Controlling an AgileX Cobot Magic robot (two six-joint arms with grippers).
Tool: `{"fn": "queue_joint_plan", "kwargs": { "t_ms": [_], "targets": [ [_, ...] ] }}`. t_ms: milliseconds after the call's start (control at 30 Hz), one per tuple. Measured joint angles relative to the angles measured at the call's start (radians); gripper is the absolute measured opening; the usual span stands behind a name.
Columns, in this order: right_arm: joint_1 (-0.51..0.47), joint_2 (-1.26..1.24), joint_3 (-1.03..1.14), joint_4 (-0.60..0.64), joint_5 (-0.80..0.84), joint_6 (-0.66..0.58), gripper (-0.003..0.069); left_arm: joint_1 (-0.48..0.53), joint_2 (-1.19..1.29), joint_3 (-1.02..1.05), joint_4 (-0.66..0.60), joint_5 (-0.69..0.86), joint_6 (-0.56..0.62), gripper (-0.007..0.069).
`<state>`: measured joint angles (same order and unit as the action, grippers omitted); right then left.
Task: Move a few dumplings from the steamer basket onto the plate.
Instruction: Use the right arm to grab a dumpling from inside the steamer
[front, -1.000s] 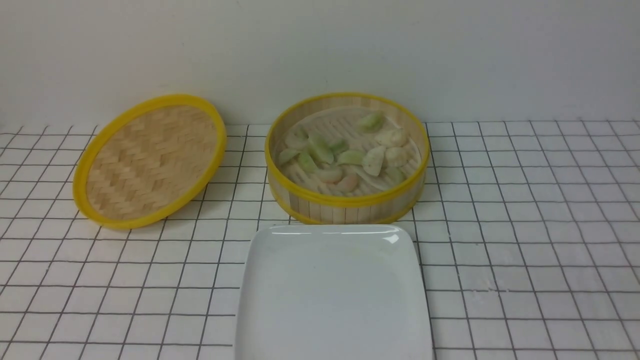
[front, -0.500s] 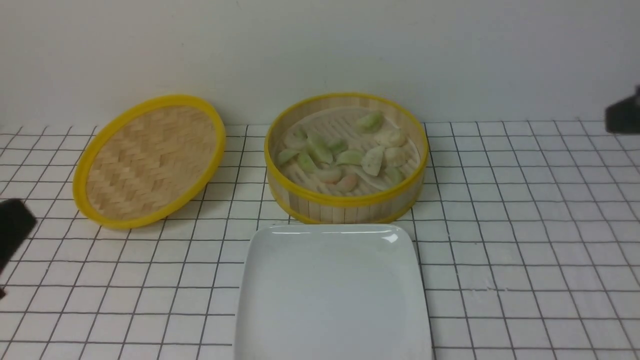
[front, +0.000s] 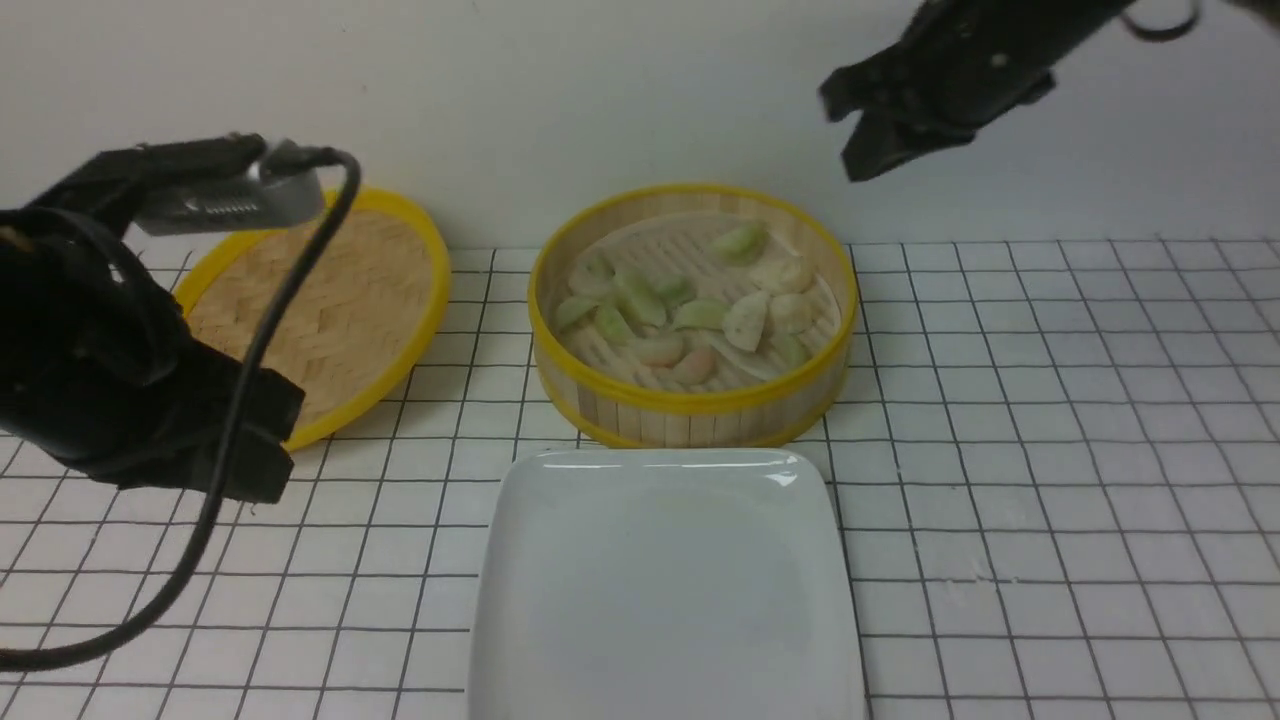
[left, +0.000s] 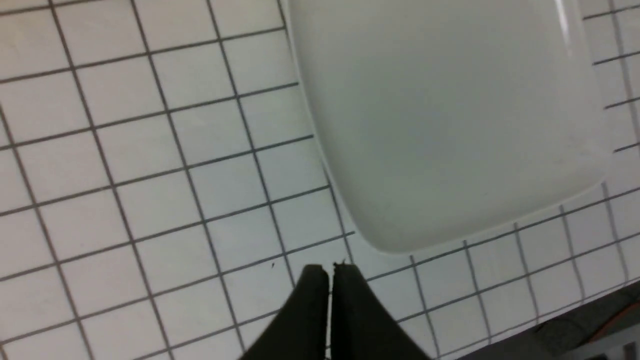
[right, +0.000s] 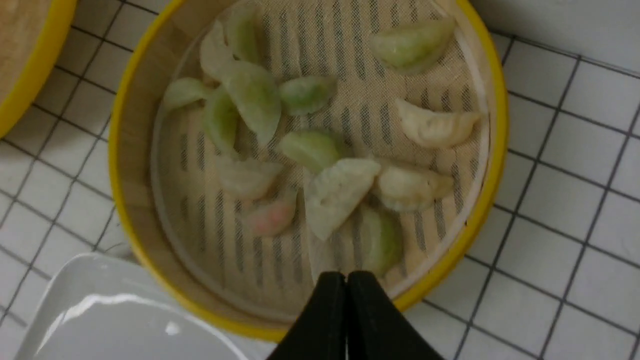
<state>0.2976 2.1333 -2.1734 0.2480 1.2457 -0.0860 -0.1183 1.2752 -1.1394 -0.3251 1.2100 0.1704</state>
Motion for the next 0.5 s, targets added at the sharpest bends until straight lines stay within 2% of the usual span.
{"fn": "queue_joint_plan", "kwargs": {
  "t_ms": [167, 267, 300, 500],
  "targets": [
    [0.047, 0.183, -0.134, -0.107, 0.001, 0.038, 0.0048, -0.074, -0.026, 0.000, 0.117, 0.019, -0.072, -0.0006],
    [0.054, 0.252, -0.162, -0.137, 0.002, 0.038, 0.0115, -0.083, -0.046, 0.000, 0.146, 0.020, -0.096, -0.0006],
    [0.054, 0.282, -0.166, -0.153, 0.003, 0.038, 0.0166, -0.083, -0.059, 0.000, 0.151, 0.022, -0.104, -0.0006],
    [0.054, 0.325, -0.172, -0.232, 0.001, 0.037, 0.0358, -0.083, -0.086, 0.000, 0.153, 0.023, -0.108, -0.0006]
  ]
}}
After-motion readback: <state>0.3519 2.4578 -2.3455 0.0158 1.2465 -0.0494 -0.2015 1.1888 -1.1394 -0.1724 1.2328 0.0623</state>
